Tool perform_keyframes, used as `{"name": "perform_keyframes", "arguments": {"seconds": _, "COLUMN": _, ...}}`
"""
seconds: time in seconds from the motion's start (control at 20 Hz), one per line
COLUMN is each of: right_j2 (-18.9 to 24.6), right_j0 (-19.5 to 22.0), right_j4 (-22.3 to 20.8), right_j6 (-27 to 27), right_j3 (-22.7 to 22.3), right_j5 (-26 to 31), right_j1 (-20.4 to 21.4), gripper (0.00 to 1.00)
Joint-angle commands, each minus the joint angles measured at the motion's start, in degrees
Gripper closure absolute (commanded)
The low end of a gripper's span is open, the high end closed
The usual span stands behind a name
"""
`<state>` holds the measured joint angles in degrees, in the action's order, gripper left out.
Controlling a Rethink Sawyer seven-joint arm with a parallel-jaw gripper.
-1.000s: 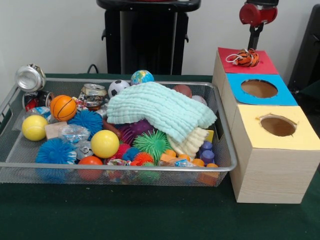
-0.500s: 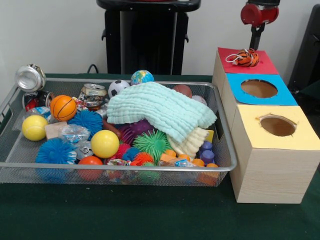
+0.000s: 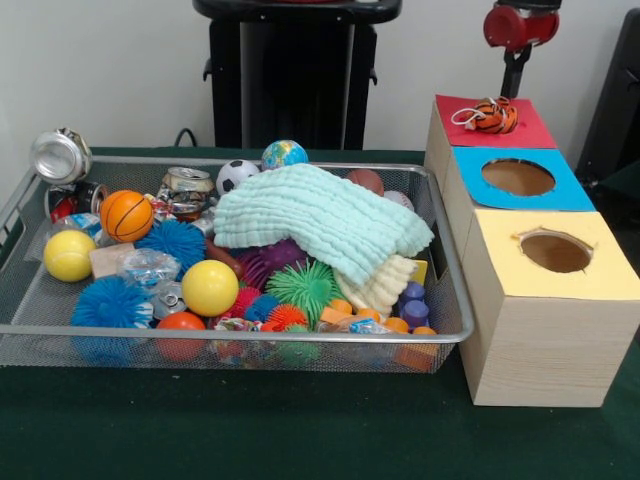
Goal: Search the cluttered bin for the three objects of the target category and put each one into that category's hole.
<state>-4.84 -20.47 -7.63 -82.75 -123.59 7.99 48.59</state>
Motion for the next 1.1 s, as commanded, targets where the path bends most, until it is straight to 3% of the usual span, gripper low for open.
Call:
{"name": "perform_keyframes", "arguments": {"seconds": 0.05, "right_j2": 1.5, "right_j0": 0.4, "right_j4": 2.5, "right_j6": -10.6, "right_j3": -0.5, "right_j5": 8.7, "right_j1": 0.8, "gripper": 1.0}}
{"name": "perform_keyframes", "arguments": {"seconds": 0.35, "right_j2": 2.7, "right_j0": 1.6, "right_j4": 3.0, "right_j6": -9.1, "right_j3": -0.3, "right_j5": 14.2, "right_j1": 4.6, "gripper": 1.0}}
{"name": "perform_keyframes", "arguments": {"seconds": 0.75, "right_j2": -1.2, "right_j0": 0.2, "right_j4": -0.3, "right_j6": -8.2, "right_j3": 4.2, "right_j5": 18.3, "right_j1": 6.2, "gripper": 1.0}}
{"name": "perform_keyframes", "arguments": {"seconds": 1.1, "right_j2": -2.3, "right_j0": -0.1, "right_j4": -1.3, "right_j6": -9.5, "right_j3": 8.4, "right_j5": 16.0, "right_j1": 5.1, "gripper": 1.0}}
